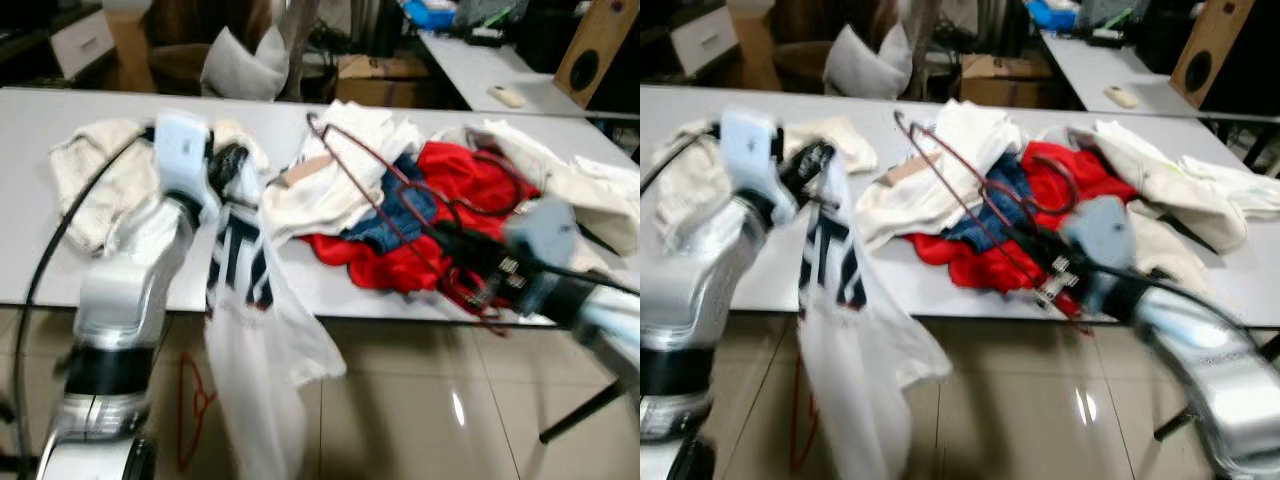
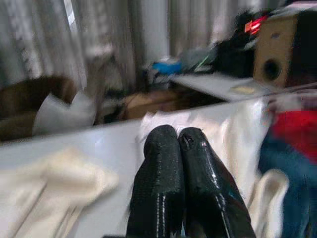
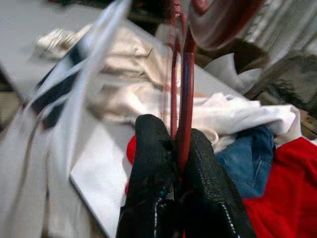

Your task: Hang hanger

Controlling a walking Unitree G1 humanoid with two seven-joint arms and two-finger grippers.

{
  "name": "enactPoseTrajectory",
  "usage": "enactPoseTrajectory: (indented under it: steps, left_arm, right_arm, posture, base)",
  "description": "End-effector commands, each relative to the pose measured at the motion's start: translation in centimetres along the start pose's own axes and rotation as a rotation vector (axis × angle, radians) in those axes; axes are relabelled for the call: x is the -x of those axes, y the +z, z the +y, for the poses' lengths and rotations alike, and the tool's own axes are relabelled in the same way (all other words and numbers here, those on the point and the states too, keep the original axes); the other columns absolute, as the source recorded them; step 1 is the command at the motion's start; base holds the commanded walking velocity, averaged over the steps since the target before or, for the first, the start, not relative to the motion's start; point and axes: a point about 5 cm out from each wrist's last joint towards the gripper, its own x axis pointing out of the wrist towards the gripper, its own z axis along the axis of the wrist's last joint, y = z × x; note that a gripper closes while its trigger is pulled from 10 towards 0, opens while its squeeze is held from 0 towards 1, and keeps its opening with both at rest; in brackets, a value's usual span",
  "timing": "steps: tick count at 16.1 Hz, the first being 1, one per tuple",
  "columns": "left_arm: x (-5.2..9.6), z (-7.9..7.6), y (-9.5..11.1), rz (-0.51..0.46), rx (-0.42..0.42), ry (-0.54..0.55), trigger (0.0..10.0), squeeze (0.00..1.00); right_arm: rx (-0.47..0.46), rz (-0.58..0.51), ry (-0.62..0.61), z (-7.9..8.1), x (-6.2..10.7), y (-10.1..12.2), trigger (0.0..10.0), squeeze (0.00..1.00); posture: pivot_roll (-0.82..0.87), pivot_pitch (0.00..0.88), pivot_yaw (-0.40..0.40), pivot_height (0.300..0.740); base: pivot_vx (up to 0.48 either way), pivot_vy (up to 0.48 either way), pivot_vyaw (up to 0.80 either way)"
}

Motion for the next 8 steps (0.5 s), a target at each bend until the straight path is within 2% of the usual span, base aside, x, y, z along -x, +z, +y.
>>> enactPoseTrajectory:
  steps: [1,3,4,6,8]
  left_arm:
    - [-1.1,-0.2,1.5,-0.058,-0.031,-0.037,10.0,0.0]
    - [-2.9,0.4,3.2,-0.081,-0.071,-0.069,10.0,0.0]
    - [-3.3,0.4,3.6,-0.088,-0.082,-0.086,10.0,0.0]
    - [-4.7,0.0,4.8,-0.113,-0.087,-0.138,10.0,0.0]
    - [-5.9,-0.5,5.7,-0.125,-0.14,-0.19,10.0,0.0]
  right_arm:
    - [0.018,0.008,0.069,0.0,0.9,0.6,10.0,0.0]
    - [0.067,0.079,0.193,0.1,2.3,0.9,10.0,0.0]
    - [0.072,0.087,0.219,0.1,2.6,1.0,10.0,0.0]
    - [0.065,0.096,0.291,0.1,3.3,1.5,10.0,0.0]
    - [0.077,0.141,0.335,0.1,3.9,1.6,10.0,0.0]
  posture:
    - [-0.14,0.0,-0.01,0.74]
    - [-0.13,0.0,-0.014,0.74]
    - [-0.13,0.0,-0.014,0.74]
    - [-0.13,0.0,-0.014,0.74]
    - [-0.13,0.0,-0.016,0.74]
  base:
    - [0.352,0.0,0.0]
    - [0.354,0.0,0.0]
    - [0.352,0.0,0.0]
    - [0.351,0.0,0.0]
    - [0.351,0.0,0.0]
